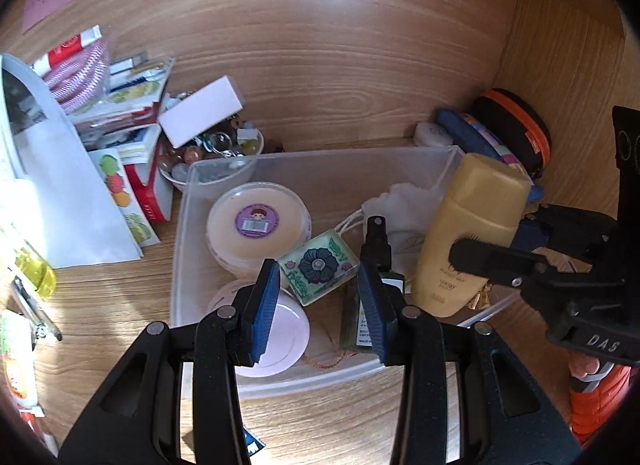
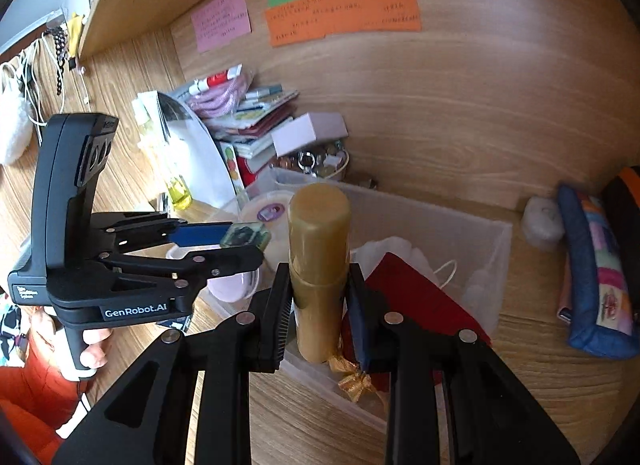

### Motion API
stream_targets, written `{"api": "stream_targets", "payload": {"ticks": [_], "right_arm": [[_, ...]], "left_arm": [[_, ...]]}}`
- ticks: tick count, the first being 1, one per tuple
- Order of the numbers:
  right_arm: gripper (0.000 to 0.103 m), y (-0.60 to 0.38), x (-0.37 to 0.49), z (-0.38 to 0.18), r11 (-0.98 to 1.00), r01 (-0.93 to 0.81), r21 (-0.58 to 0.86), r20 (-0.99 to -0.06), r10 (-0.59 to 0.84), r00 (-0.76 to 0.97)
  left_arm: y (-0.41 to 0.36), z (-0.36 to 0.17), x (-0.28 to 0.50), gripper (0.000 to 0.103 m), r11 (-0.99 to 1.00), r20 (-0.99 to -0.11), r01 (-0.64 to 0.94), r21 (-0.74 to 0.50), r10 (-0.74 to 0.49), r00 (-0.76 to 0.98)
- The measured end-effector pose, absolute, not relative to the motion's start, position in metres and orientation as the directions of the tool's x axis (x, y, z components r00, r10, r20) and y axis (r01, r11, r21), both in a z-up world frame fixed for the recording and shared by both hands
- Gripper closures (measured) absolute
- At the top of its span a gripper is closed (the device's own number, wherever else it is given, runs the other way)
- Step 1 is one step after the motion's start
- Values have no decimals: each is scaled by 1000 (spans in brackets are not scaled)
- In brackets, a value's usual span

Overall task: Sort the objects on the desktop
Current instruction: 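Carry the flower box and sunscreen bottle into the bin with both grippers, then open both grippers and withdraw them from the bin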

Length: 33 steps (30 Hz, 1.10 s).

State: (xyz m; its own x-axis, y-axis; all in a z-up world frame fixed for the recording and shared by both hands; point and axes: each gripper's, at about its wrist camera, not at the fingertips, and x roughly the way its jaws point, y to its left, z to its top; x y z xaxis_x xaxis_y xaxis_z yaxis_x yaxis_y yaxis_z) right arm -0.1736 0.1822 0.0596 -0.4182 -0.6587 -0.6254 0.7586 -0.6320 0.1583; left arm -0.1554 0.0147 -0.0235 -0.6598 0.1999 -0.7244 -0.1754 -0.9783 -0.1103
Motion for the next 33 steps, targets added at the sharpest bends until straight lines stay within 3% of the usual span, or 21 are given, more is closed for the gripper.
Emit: {"api": "stream_targets", "payload": {"ticks": [15, 20, 23, 31, 33], "right_arm": [[77, 177, -170, 51, -633, 769, 89, -622, -638, -454], [76, 179, -170, 53, -642, 764, 70, -607, -635, -478], [69, 179, -172, 52, -653, 754, 67, -609, -626, -488], [31, 181, -170, 56, -667, 743, 62, -580, -630, -517], [27, 182, -169, 57, -671, 740, 51, -572, -627, -529]], "left_arm": [[21, -27, -149, 62, -973, -722, -204, -109, 218, -656], [20, -24, -145, 47, -977, -711, -190, -95, 200, -674], [19, -23, -142, 42, -979, -702, -184, -85, 190, -686], [19, -17, -138, 32, -985, -683, -165, -54, 157, -713], [18, -15, -137, 30, -987, -682, -152, -46, 143, -717]]}}
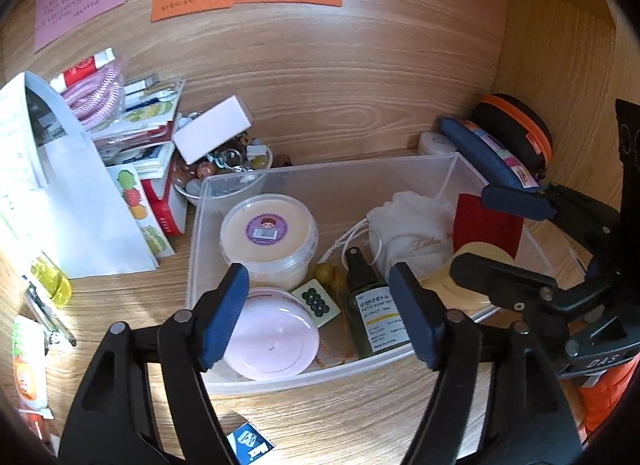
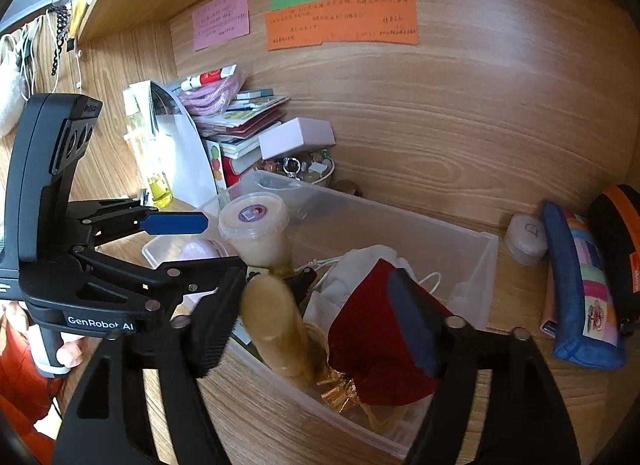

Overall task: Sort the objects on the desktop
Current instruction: 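Open both grippers and withdraw them from the bin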

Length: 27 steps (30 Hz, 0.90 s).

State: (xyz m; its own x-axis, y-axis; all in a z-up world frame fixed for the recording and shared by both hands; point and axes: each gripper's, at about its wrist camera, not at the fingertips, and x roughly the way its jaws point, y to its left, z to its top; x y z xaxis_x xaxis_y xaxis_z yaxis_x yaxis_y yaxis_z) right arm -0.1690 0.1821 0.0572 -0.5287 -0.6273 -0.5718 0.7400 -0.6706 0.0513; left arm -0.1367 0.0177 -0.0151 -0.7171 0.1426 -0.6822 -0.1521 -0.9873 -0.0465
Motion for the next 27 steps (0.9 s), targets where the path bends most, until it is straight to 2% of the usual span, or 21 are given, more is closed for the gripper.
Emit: {"api": "stream_targets", "payload": {"ticks": [3, 8, 13, 16, 27], "right_arm": [[22, 183, -168, 60, -688, 725, 26, -562, -610, -559], [22, 182, -164, 67, -707, 707, -10, -571, -577, -585], [21, 183, -142, 80, -734, 676, -66, -550, -539, -639], [17, 189, -127, 87, -729, 683, -54, -548, -550, -630], [15, 205, -62, 83, -740, 671, -50, -541, -544, -641]], "left_arm": [[15, -11, -132, 27, -992, -684, -125, -34, 114, -721], [7, -2, -114, 12, -997, -662, -74, 10, 49, -748], [-5, 9, -90, 9, -999, -643, -26, 28, 2, -766], [-12, 12, -76, 8, -1000, -638, 4, 29, -22, -769], [-32, 9, -12, 5, -997, -636, 76, 31, -78, -767]]}}
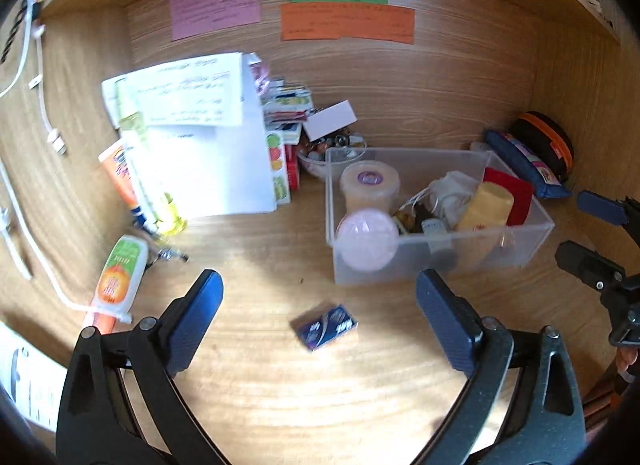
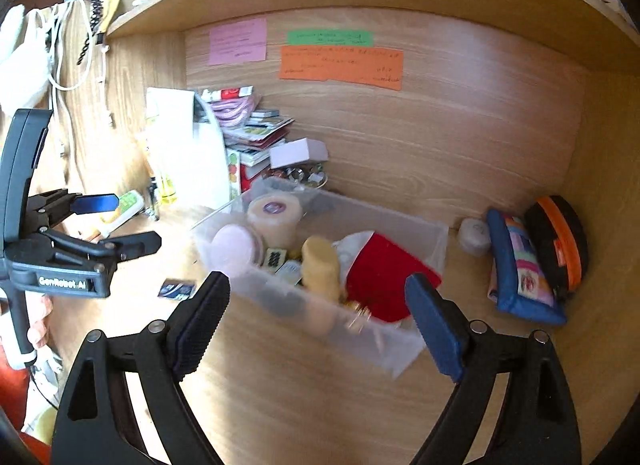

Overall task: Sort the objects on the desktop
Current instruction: 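Open both grippers and withdraw them from the bin, then grasp the blue Max box with the left gripper while the right grasps the spiral seashell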

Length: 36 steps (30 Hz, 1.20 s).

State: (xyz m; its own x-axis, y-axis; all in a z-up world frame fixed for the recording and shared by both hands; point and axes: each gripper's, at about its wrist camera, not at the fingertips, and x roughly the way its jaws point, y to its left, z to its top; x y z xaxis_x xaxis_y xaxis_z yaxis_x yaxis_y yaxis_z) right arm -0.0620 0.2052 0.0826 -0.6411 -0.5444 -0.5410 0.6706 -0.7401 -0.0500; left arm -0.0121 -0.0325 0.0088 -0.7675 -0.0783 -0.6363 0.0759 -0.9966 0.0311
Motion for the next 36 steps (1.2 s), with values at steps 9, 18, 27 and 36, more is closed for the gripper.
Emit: {"api": "stream_targets", "payload": {"ticks": [9, 18, 27, 36], "right_arm": [[15, 202, -12, 50, -733, 680, -20, -570, -551, -610], [21, 196, 29, 14, -680, 729, 76, -588, -621, -518], [65, 169, 41, -29, -624, 776, 91, -688, -603, -404], [72, 173, 39, -30, -634, 771, 61, -681, -591, -432]], "left_arm": [[-46, -11, 25, 4, -994, -669, 105, 8, -83, -738], [-61, -38, 49, 4, -989, -712, 142, -41, -71, -699], [-61, -65, 47, 4, -989, -762, 134, -59, -42, -646], [-57, -71, 21, 4, -993, -783, 93, -69, -4, -622]]}}
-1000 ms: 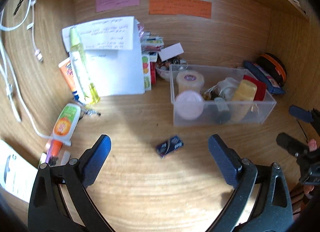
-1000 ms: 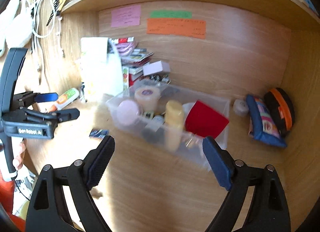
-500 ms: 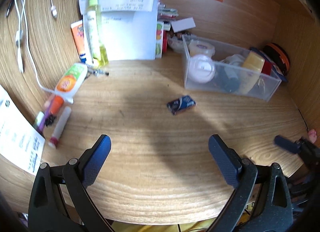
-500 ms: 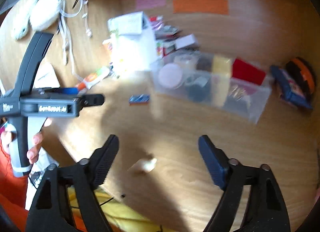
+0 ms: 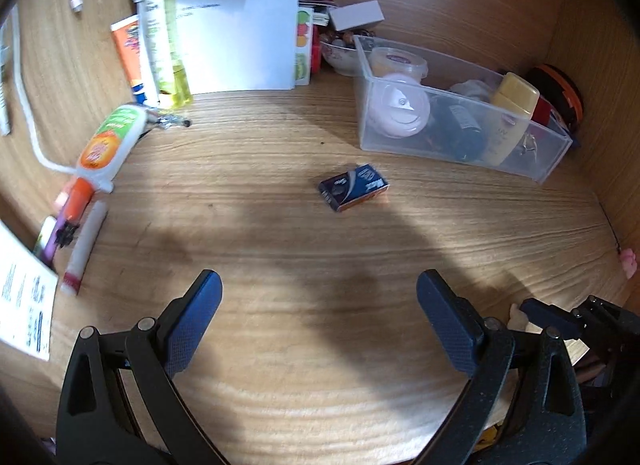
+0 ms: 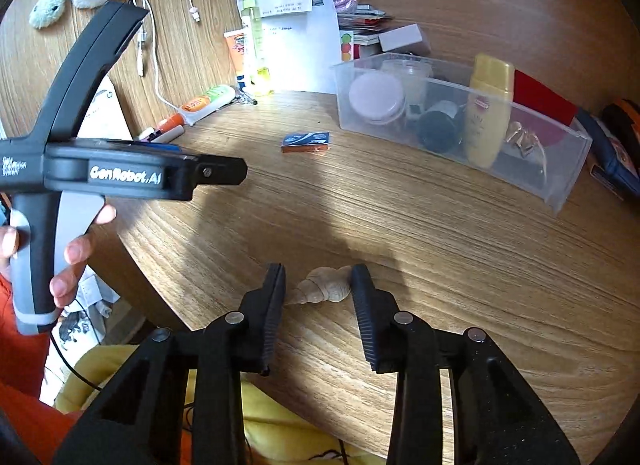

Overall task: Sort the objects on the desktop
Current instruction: 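Grasp the blue Max box with the left gripper while the right grasps the spiral seashell, then carry the Max box and seashell over the bin with both grippers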

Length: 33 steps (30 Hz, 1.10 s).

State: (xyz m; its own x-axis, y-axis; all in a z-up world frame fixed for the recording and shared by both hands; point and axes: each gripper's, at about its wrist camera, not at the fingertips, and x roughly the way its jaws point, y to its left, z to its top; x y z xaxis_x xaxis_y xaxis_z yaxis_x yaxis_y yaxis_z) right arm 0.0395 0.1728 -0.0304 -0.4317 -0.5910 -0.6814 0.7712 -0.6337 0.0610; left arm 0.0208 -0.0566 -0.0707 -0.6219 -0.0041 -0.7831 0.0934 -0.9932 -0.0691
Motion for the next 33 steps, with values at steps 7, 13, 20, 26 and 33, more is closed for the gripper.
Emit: {"api": "stream_targets", "payload": {"ticks": [7, 13, 20, 26, 33], "right_arm": [[72, 180, 17, -11, -666, 741, 82, -655, -597, -464], [72, 193, -1, 7, -688, 720, 92, -616, -607, -502], [72, 197, -8, 16, -685, 721, 103, -593, -624, -509], [72, 200, -11, 17, -680, 723, 118, -587, -636, -502], [72, 204, -20, 19, -692, 711, 126, -585, -631, -510]], "left_arm": [[-46, -70, -25, 4, -999, -805, 17, -32, 15, -593], [-40, -74, -54, 27, -1000, -821, -6, 1, 2, -572], [-37, -84, -66, 42, -1000, -840, -27, 3, 13, -543], [-32, -82, -64, 52, -998, -818, -18, 61, -40, -574], [-23, -72, -44, 52, -997, -794, -36, 73, -36, -607]]}}
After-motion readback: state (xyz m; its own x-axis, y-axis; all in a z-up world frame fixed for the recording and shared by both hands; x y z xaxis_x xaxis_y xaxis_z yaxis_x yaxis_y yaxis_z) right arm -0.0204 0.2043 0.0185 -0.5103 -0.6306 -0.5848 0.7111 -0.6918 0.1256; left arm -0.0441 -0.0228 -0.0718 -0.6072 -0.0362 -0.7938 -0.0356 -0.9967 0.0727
